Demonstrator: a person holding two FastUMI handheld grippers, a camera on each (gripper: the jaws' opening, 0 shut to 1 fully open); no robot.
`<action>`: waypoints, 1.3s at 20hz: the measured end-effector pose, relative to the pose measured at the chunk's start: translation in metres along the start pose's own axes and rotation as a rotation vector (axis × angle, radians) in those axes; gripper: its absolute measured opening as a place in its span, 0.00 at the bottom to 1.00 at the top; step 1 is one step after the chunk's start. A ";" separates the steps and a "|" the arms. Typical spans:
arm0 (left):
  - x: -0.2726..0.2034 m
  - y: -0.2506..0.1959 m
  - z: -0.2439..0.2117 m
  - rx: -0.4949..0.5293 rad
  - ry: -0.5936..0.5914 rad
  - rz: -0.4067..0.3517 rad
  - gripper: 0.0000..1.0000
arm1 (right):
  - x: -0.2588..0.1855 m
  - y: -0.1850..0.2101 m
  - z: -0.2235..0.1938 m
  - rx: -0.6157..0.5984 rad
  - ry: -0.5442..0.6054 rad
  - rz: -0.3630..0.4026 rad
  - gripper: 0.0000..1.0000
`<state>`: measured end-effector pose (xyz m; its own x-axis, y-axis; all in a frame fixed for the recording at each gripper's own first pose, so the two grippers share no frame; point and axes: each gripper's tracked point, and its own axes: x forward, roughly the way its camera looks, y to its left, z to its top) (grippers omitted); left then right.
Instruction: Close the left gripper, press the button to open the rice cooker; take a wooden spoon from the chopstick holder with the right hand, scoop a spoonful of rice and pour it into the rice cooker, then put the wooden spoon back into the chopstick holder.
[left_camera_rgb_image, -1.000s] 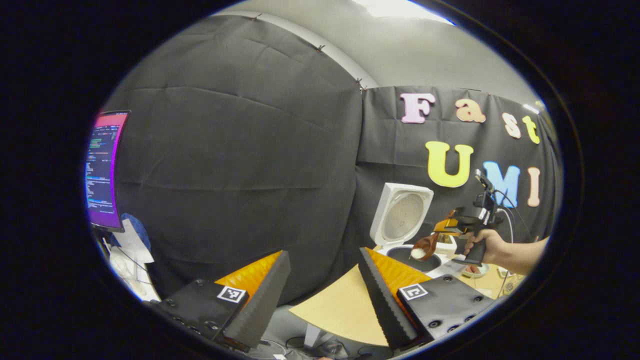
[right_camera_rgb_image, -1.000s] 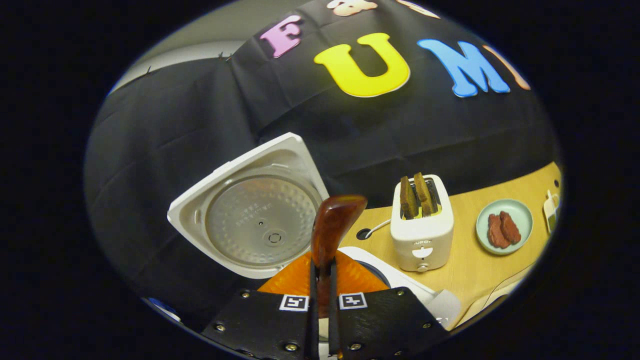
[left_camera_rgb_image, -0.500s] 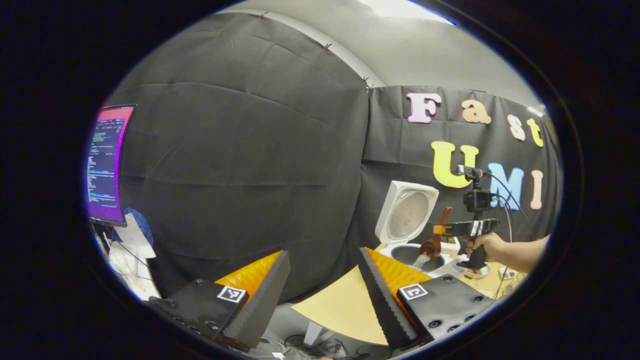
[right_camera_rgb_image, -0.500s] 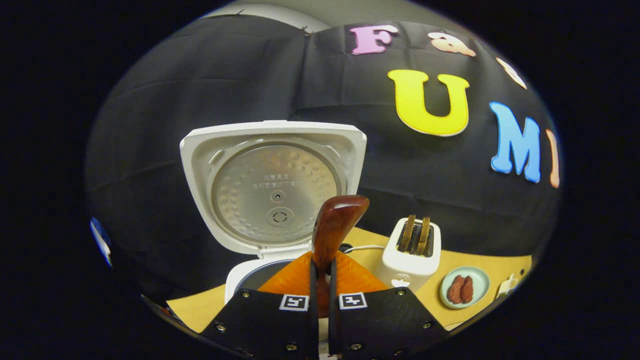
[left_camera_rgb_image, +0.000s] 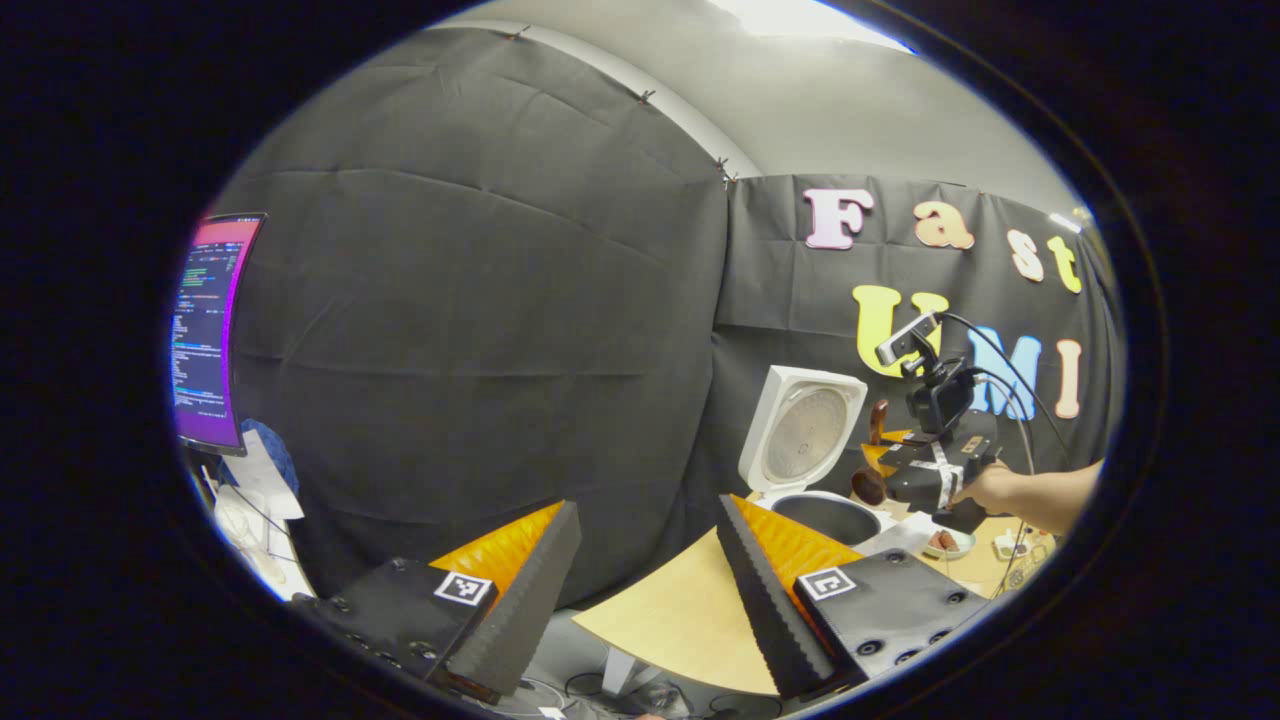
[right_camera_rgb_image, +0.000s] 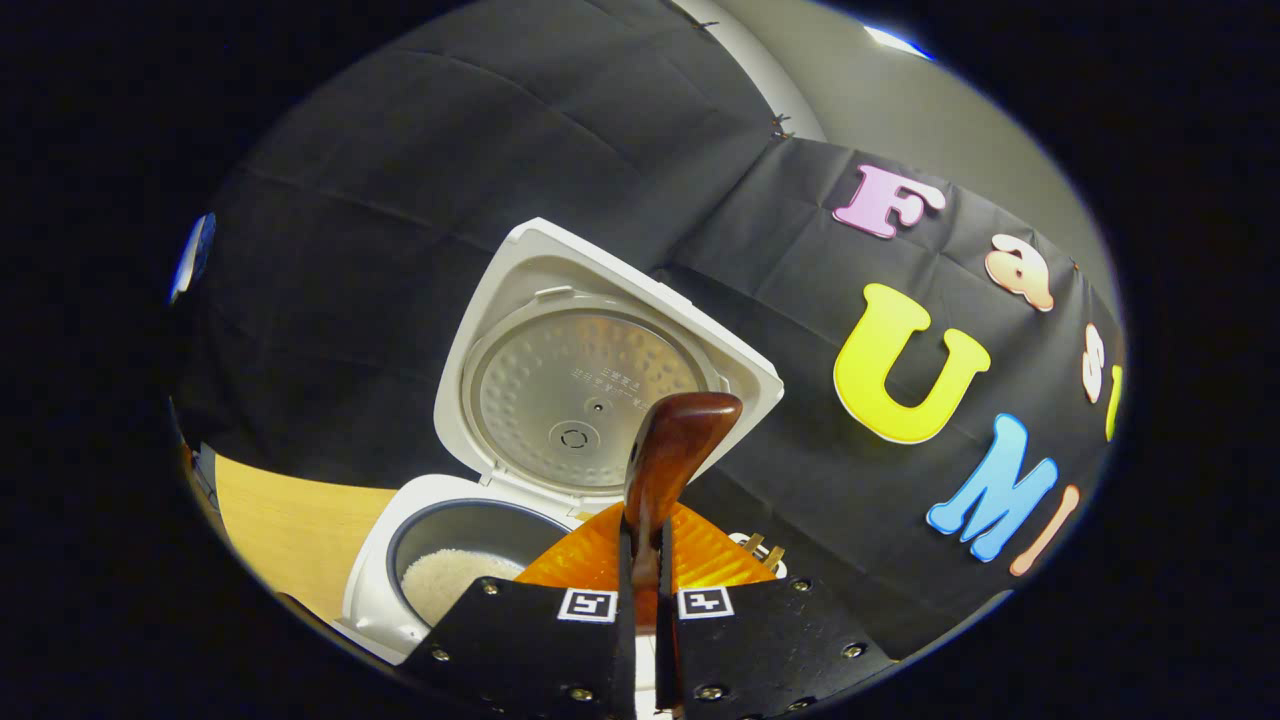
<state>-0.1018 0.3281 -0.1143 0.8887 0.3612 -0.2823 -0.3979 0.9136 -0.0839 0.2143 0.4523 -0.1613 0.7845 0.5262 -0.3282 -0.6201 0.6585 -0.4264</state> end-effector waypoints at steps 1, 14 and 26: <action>0.000 -0.002 0.000 0.001 0.001 -0.001 0.92 | -0.002 0.000 -0.003 0.020 0.011 0.009 0.08; -0.009 -0.033 0.021 0.020 -0.028 -0.037 0.95 | -0.033 -0.032 -0.007 0.874 0.095 0.155 0.08; -0.016 -0.097 0.044 0.042 -0.055 -0.144 0.99 | -0.102 -0.111 -0.040 1.311 0.058 0.148 0.08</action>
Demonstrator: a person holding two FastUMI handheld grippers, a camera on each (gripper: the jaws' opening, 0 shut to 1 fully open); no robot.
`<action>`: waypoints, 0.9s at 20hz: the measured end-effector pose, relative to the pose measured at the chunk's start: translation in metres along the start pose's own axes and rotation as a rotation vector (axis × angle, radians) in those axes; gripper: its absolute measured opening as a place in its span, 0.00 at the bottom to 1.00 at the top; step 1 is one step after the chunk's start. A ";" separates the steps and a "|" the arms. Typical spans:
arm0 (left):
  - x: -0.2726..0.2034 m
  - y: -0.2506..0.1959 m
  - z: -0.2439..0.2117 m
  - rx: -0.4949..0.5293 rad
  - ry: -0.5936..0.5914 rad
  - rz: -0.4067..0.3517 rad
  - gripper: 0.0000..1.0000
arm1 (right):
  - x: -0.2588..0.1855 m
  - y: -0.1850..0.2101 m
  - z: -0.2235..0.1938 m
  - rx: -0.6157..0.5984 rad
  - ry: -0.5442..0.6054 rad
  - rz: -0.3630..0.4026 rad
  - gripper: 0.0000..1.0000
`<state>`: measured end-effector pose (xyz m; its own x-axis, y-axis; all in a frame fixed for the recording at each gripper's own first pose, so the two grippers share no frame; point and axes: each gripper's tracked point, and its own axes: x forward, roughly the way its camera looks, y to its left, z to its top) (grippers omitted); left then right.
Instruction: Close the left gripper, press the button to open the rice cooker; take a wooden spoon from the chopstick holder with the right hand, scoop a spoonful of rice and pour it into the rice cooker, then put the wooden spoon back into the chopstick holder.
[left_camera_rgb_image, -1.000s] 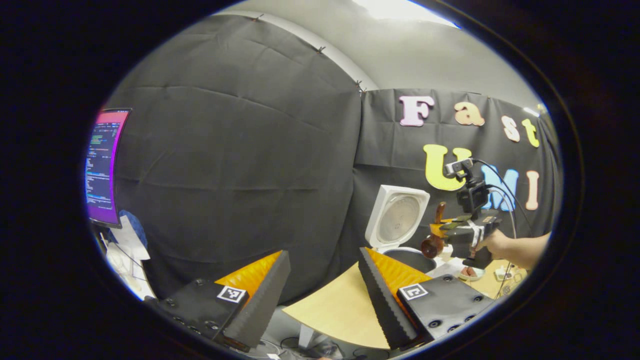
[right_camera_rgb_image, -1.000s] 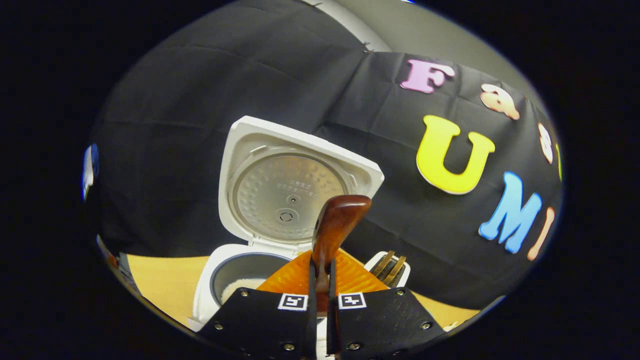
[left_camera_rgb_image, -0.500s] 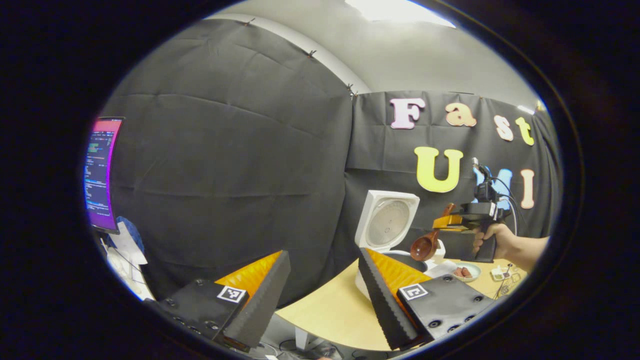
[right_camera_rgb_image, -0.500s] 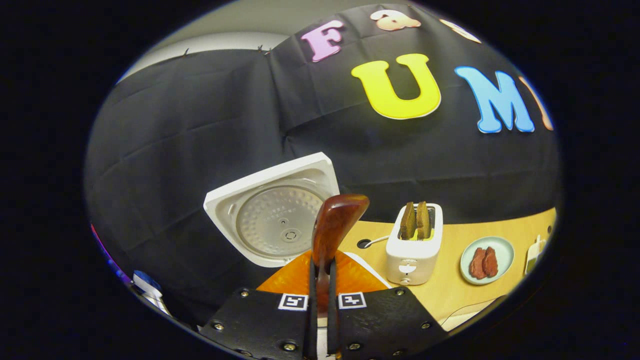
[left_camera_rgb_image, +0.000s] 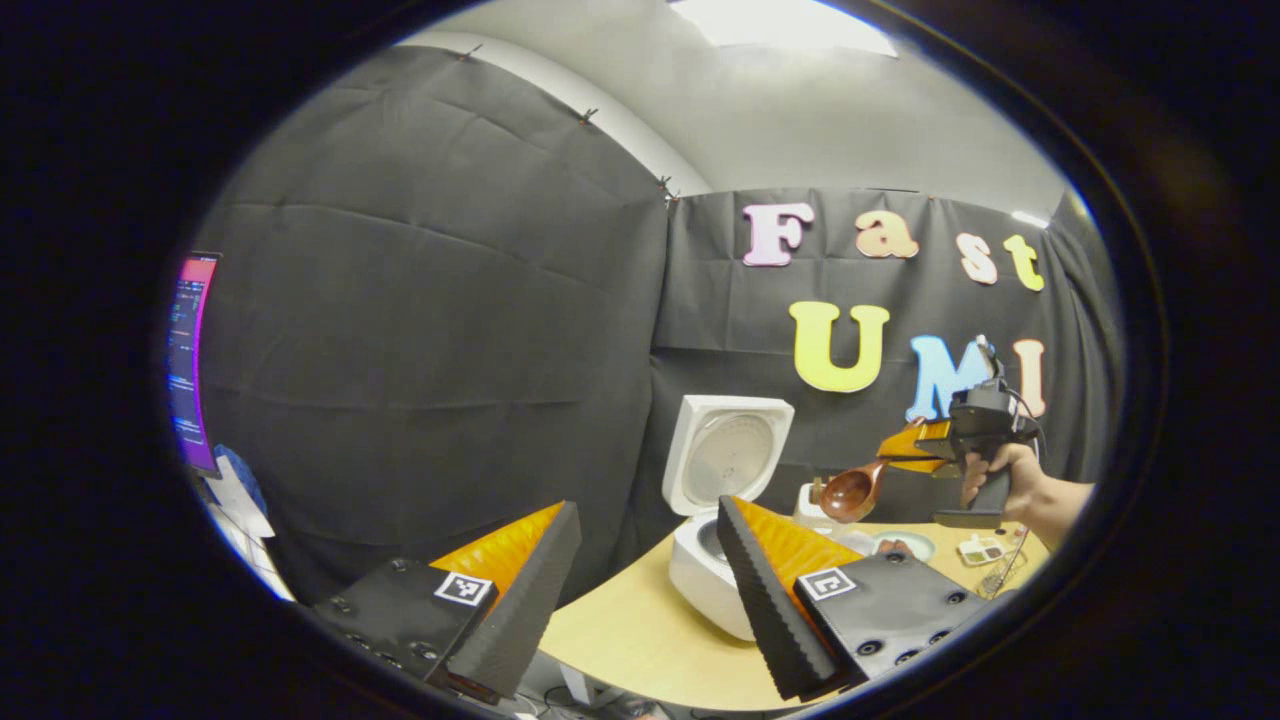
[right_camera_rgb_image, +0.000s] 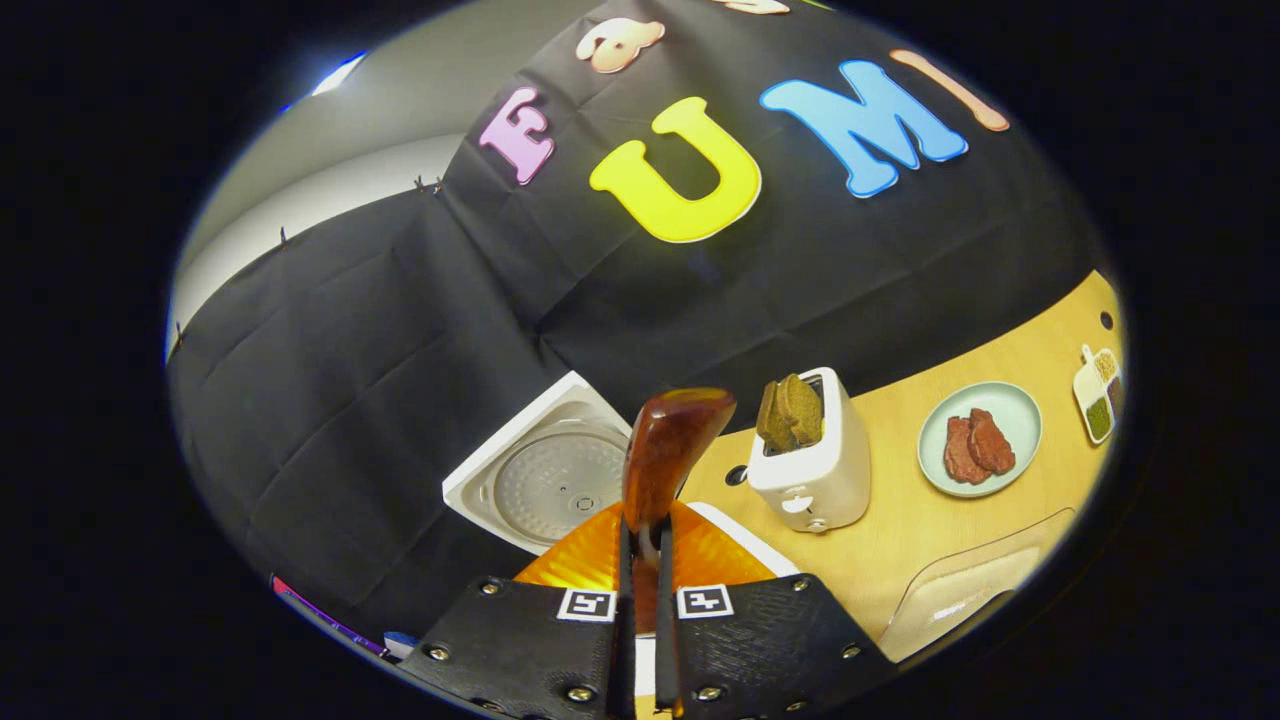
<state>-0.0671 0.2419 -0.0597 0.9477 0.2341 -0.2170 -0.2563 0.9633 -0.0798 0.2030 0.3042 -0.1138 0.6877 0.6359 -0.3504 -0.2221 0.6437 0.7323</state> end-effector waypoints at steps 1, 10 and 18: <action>0.000 -0.008 0.002 0.000 -0.003 -0.012 0.99 | -0.008 -0.008 0.005 0.017 -0.006 -0.007 0.08; 0.020 -0.076 0.009 0.001 -0.030 -0.106 0.99 | -0.072 -0.085 0.053 0.056 -0.117 -0.116 0.08; 0.034 -0.133 0.010 -0.010 -0.039 -0.189 0.99 | -0.144 -0.162 0.081 0.061 -0.200 -0.258 0.08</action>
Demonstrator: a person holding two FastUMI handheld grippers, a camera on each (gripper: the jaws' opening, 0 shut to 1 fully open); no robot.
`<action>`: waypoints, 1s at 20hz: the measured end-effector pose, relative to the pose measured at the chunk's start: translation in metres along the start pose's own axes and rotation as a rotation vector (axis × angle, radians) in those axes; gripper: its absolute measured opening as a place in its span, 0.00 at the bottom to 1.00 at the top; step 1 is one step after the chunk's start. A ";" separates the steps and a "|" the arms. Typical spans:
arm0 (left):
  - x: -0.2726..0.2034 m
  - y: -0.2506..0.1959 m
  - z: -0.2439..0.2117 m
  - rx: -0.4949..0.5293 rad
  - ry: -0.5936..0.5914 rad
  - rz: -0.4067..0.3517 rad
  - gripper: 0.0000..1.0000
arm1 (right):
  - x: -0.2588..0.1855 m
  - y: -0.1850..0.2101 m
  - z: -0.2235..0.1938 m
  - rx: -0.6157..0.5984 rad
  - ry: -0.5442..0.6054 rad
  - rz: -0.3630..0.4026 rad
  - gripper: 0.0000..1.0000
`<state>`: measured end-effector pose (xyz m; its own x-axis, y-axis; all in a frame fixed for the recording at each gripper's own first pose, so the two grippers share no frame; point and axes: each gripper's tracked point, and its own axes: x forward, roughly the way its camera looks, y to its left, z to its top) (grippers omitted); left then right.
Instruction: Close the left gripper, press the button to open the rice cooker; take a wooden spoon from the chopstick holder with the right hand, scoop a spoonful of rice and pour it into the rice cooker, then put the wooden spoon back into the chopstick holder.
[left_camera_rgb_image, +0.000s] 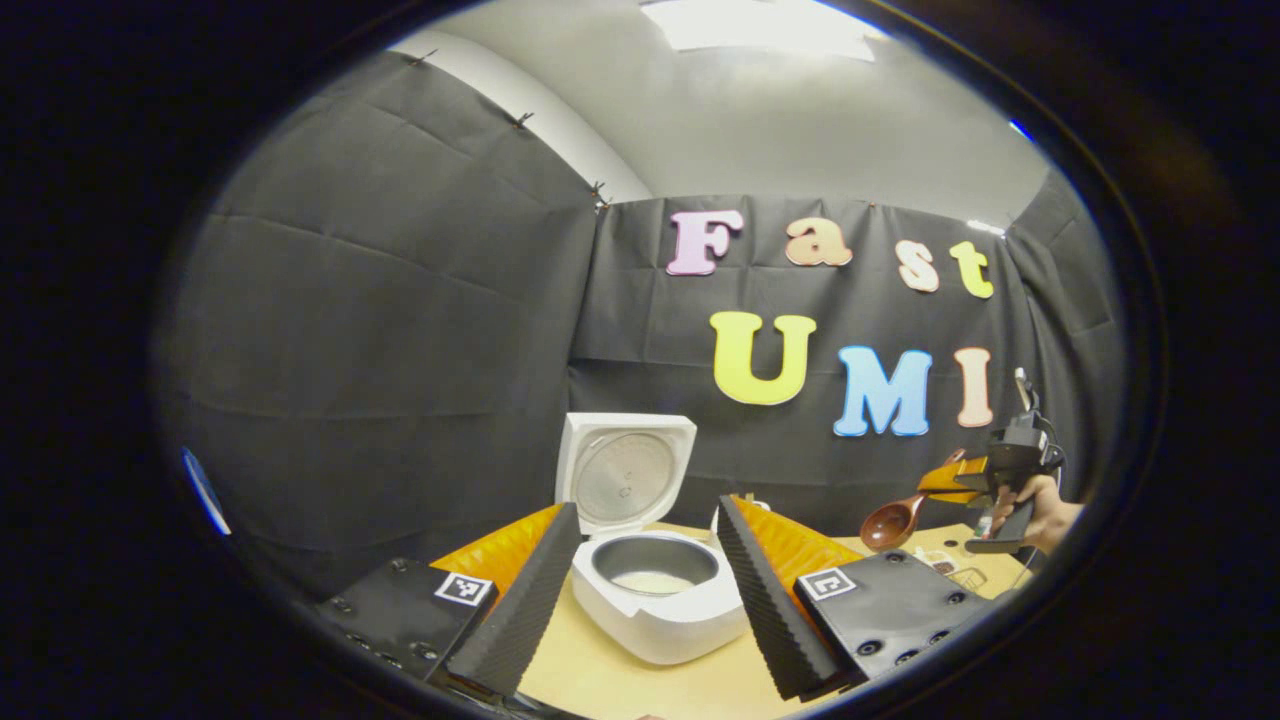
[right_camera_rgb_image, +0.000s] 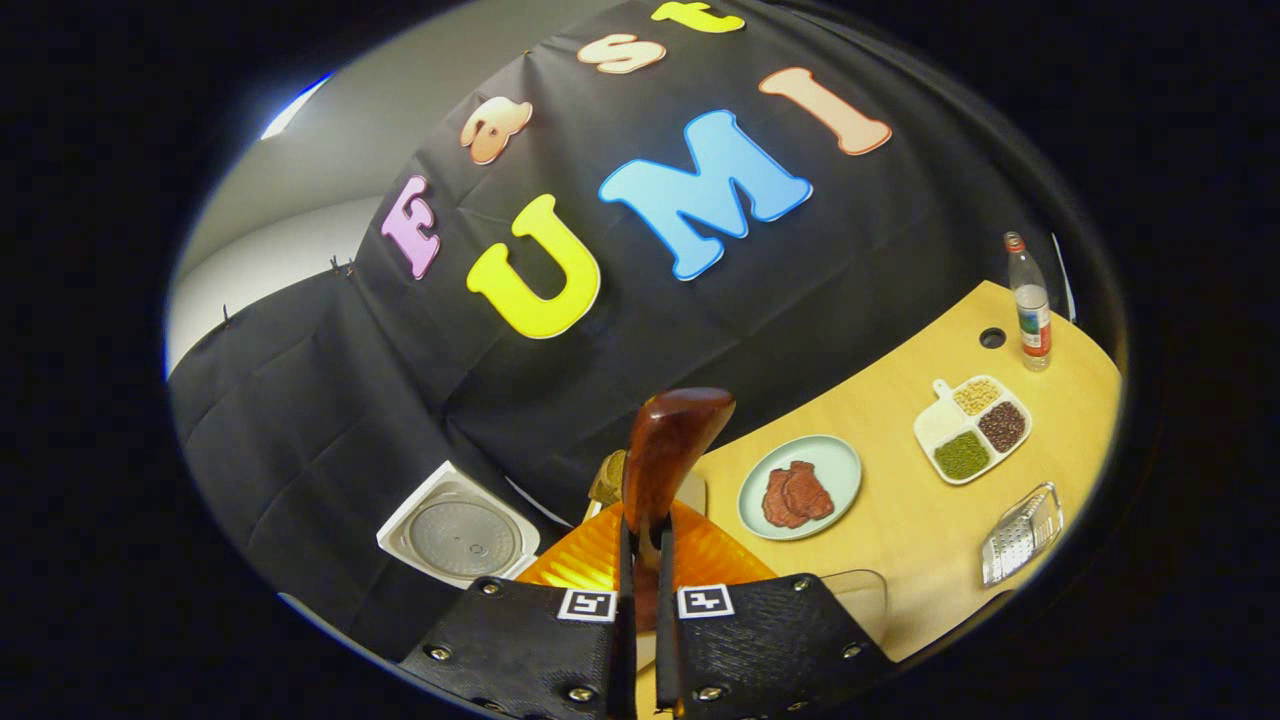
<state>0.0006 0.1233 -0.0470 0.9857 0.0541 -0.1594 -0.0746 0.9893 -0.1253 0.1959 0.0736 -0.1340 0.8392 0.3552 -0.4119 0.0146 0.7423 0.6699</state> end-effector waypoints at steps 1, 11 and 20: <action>0.002 -0.007 0.000 0.000 0.000 -0.011 0.99 | -0.005 -0.011 0.005 0.002 -0.010 -0.016 0.08; 0.022 -0.075 -0.005 0.005 0.005 -0.093 0.99 | -0.062 -0.122 0.034 -0.040 -0.079 -0.191 0.08; 0.024 -0.114 -0.006 0.038 0.016 -0.127 0.92 | -0.094 -0.199 0.036 -0.103 -0.095 -0.318 0.08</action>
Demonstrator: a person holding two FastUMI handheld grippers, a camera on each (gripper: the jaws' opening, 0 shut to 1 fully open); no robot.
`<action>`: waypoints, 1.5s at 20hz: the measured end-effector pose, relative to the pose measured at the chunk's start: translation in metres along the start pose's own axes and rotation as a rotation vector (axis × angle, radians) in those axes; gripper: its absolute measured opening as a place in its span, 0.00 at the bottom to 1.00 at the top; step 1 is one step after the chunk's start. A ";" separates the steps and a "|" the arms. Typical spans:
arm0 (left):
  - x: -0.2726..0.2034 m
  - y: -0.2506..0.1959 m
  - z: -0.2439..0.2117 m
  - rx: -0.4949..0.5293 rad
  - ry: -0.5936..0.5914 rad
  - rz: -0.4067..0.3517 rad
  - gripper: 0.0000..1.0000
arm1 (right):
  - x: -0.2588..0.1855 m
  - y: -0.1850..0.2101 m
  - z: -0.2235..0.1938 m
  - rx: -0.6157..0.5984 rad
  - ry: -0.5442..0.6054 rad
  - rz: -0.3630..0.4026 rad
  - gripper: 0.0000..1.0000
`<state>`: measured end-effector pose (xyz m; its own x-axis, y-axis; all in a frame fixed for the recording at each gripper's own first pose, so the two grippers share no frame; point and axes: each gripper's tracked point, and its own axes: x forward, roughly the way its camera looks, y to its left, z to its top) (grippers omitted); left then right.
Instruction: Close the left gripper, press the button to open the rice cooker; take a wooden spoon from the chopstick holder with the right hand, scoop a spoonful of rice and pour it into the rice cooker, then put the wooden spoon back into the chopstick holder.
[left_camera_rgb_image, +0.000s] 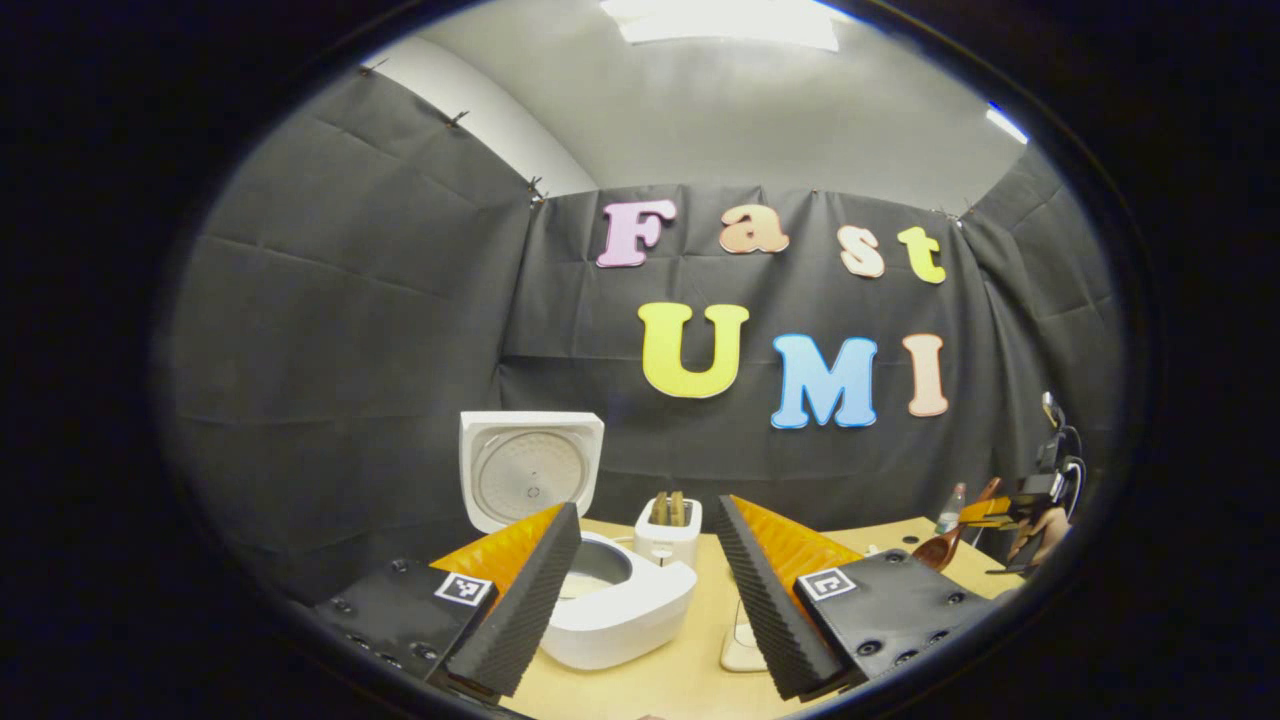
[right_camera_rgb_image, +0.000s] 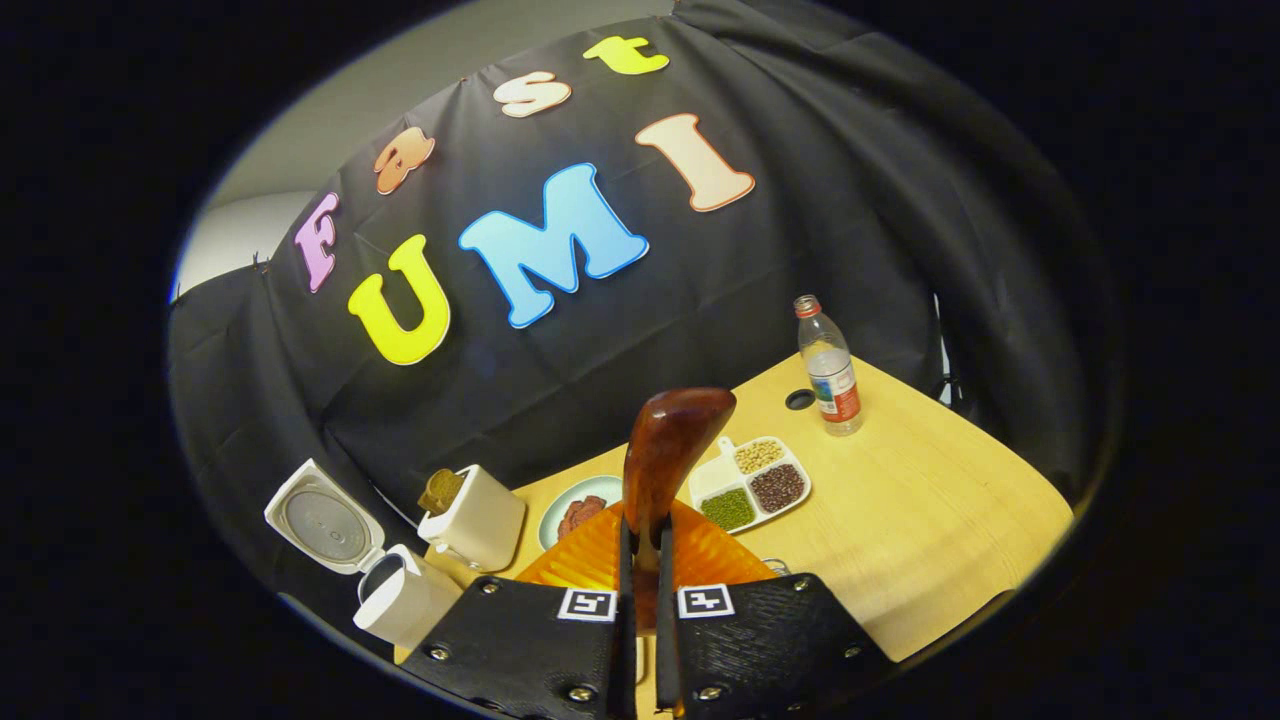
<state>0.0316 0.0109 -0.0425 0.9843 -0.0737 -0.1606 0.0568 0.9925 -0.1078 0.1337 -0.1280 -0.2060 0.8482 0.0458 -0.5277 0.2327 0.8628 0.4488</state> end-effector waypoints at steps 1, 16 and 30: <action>0.000 -0.002 0.001 0.004 0.000 -0.001 0.92 | -0.001 -0.008 0.000 -0.011 -0.004 -0.014 0.08; -0.011 -0.013 0.002 0.051 0.013 0.000 0.92 | 0.012 -0.060 -0.052 -0.084 0.065 -0.114 0.08; -0.009 -0.010 0.003 0.040 0.001 0.002 0.92 | 0.001 -0.073 -0.045 -0.176 0.029 -0.164 0.40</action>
<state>0.0227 0.0018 -0.0370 0.9841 -0.0718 -0.1622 0.0614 0.9958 -0.0687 0.0963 -0.1682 -0.2723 0.7915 -0.0897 -0.6046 0.2774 0.9341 0.2246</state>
